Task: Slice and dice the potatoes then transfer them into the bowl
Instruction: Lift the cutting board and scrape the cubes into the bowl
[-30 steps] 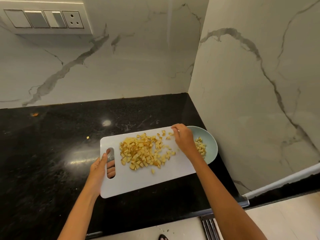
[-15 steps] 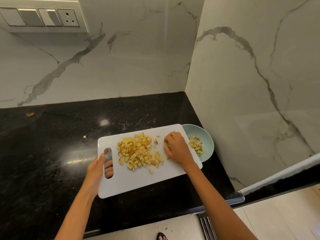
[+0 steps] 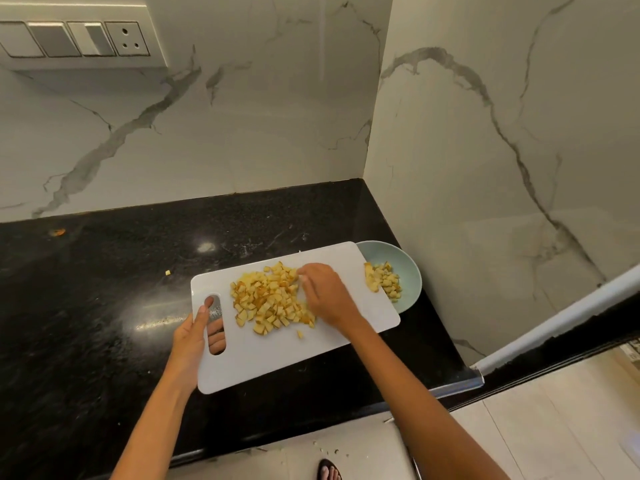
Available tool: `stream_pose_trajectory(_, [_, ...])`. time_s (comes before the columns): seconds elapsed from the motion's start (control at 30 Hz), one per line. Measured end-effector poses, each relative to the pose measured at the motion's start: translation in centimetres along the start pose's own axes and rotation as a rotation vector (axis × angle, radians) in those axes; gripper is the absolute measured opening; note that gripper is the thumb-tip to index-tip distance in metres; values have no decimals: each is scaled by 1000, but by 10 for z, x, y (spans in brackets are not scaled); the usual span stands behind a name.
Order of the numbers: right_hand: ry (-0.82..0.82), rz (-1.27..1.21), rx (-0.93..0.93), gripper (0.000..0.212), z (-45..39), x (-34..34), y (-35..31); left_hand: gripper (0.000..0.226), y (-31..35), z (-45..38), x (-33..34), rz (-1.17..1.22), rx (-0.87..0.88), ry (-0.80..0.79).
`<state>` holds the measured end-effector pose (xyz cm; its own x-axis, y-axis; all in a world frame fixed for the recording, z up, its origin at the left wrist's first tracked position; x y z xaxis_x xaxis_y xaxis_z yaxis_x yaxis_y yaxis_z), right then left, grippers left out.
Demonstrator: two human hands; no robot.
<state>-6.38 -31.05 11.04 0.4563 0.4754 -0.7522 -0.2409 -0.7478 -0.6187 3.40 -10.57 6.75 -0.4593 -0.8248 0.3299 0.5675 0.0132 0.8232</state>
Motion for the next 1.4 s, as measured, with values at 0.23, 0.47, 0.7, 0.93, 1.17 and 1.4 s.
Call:
stream_pose_trajectory(0.23, [54,253,-65,21,25,-7,0,16,1,4,-3,-19,2,11])
stream_pose_trajectory(0.47, [54,440,206,12,16,-59,87,16,2,11,0,-37,10,-5])
stream_pose_trajectory(0.7, [174,81,272,23,17,-69,58,15,-3,13,-3,-41,10,17])
stream_pose_trajectory(0.93, [-131,-124,12,31,-17,19,-39,17,-2,13,-2,-63,17,10])
stream_pose_trajectory(1.17, [-130,-80,-75,13,-11,28,-43,19,-7,13,-4,-5,7,12])
stream_pose_trajectory(1.4, [131,-158,46,20,13,-17,16,19,-12,14,-5,21,3,4])
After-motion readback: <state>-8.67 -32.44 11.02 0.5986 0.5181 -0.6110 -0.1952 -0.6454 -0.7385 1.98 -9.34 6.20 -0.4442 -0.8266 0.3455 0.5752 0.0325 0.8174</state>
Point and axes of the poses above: each hand's wrist, its own z-axis away from the middle knuckle, its own x-axis out of the palm, y = z × x, the point moved 9 cm from there along -z, towards the middle knuckle, and after that the axes turned 4 degrees about -y, right-handed, at the moved point
